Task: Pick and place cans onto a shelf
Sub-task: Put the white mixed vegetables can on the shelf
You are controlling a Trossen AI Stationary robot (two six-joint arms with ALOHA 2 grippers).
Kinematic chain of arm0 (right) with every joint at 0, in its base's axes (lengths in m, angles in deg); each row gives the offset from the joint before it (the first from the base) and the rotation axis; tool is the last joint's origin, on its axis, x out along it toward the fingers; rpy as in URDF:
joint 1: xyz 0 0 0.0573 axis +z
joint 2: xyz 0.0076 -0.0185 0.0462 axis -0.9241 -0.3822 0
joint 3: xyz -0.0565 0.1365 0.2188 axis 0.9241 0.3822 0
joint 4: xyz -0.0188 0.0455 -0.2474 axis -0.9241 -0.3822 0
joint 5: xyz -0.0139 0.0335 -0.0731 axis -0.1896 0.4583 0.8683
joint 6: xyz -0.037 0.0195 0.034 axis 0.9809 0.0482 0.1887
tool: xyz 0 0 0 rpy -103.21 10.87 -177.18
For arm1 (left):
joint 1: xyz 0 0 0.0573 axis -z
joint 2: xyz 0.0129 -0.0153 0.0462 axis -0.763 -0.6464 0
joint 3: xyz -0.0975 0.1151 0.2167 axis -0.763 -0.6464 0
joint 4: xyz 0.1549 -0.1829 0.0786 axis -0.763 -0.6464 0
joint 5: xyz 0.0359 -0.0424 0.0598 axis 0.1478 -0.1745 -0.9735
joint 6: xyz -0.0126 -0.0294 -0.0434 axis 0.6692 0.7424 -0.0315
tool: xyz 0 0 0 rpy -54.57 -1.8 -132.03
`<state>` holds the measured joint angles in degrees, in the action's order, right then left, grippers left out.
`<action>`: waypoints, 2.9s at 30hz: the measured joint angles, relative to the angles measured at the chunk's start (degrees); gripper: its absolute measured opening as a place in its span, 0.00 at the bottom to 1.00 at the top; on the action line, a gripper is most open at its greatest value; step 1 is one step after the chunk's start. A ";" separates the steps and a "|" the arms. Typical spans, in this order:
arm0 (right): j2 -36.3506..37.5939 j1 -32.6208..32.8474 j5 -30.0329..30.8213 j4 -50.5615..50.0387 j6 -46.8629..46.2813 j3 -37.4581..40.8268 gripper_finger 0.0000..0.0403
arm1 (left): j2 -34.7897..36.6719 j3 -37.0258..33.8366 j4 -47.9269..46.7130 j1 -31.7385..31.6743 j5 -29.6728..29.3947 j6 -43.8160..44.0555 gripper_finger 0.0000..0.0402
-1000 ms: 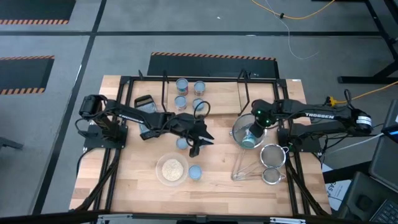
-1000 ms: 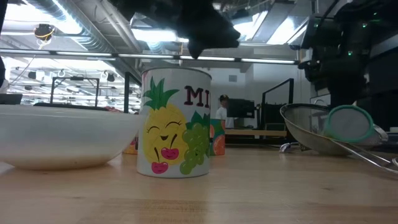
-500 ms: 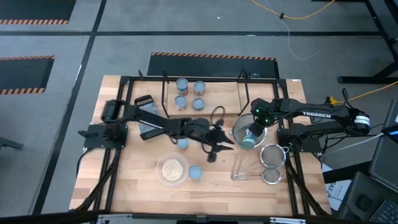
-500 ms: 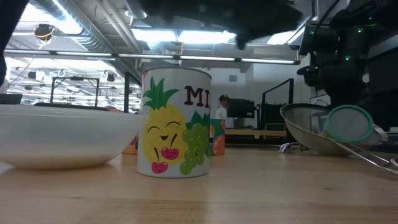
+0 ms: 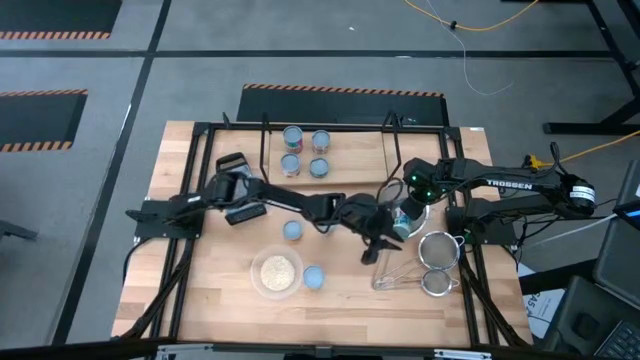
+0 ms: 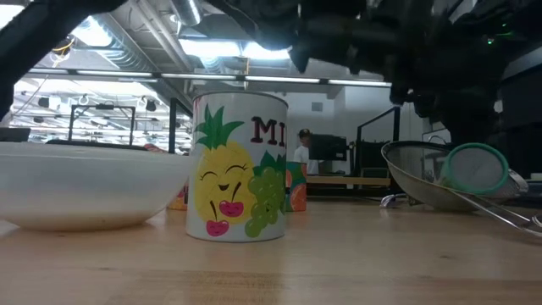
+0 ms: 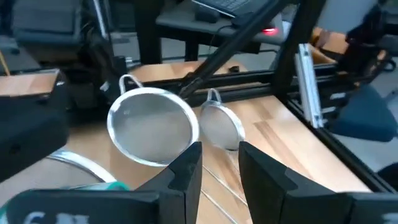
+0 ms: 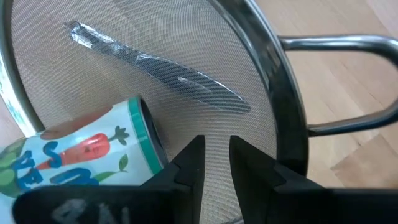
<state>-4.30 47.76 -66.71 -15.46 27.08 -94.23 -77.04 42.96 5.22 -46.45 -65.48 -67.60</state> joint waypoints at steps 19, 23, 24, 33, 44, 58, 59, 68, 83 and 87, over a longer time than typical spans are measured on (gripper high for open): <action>-0.46 0.00 1.36 0.08 -0.39 0.02 0.19 | -2.29 0.40 -5.67 -0.03 -9.07 -8.21 0.24; -2.24 0.00 0.90 0.24 -0.37 0.02 0.19 | -4.00 0.29 -6.10 -0.01 -9.86 -8.07 0.24; -2.77 0.00 0.50 0.25 -0.32 0.04 0.19 | -4.80 0.37 -4.69 -0.16 -10.00 -7.95 0.24; -4.72 0.00 -3.62 0.94 1.48 0.07 0.19 | -5.43 0.40 -4.77 -1.45 -13.38 -7.66 0.24; -3.76 -0.02 -9.13 1.63 2.84 0.09 0.19 | -5.43 0.40 -6.32 -1.80 -15.57 -7.65 0.24; 3.04 -0.04 -13.35 1.80 0.99 -5.15 0.19 | -5.45 0.25 -7.76 -1.72 -17.25 -7.73 0.24; 3.17 0.01 -14.26 1.92 0.63 -5.30 0.19 | -5.47 0.25 -7.06 -1.76 -18.35 -7.79 0.24; 3.28 1.42 -19.32 1.89 -1.43 -5.33 0.19 | -5.34 0.40 -6.56 -2.63 -23.13 -7.84 0.24; 3.34 1.65 -17.11 3.38 -0.07 -5.33 0.19 | -5.34 0.40 -6.88 -2.68 -22.76 -7.82 0.24; 3.67 1.64 -17.09 3.34 1.36 -5.33 0.19 | -5.34 0.40 -6.95 -2.66 -22.76 -7.82 0.24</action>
<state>-0.63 49.40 -83.80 -12.11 28.44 -99.57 -82.38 43.36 -1.73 -49.11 -88.25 -75.42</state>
